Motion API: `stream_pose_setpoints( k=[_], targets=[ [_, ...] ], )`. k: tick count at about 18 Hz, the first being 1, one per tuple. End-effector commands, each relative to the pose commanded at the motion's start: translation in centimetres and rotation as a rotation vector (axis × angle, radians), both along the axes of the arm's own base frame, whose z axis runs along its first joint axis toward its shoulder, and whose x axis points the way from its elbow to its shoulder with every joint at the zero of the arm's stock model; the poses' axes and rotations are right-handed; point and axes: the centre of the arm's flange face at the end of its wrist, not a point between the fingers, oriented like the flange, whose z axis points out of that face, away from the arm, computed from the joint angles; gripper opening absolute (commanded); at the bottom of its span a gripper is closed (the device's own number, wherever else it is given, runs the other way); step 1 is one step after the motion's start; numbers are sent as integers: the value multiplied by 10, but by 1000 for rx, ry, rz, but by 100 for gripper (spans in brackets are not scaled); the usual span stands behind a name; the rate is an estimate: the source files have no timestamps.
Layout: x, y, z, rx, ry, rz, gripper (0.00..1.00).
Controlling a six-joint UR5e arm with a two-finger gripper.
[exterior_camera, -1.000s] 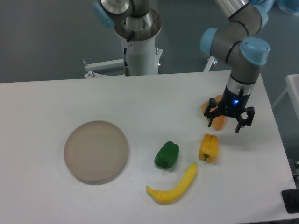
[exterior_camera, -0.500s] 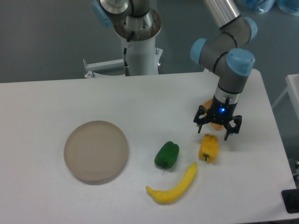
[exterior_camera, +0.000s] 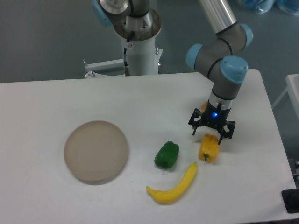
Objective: Pick up the yellow pepper from the table
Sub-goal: 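Lower the open gripper down around the yellow bell pepper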
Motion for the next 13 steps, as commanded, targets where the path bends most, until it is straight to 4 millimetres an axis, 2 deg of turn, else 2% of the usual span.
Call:
stream_pose_setpoints(
  k=[4,5,8,10,13],
  targets=[
    [-3,3,2,5,7,-3,100],
    [-4,4,3,5,10,-3,93],
    [-5,3,3,-5,20,-1,60],
    [-7,4,3,-4,21,-1,44],
    [-7,5,4,-3,22,-1,37]
  ],
)
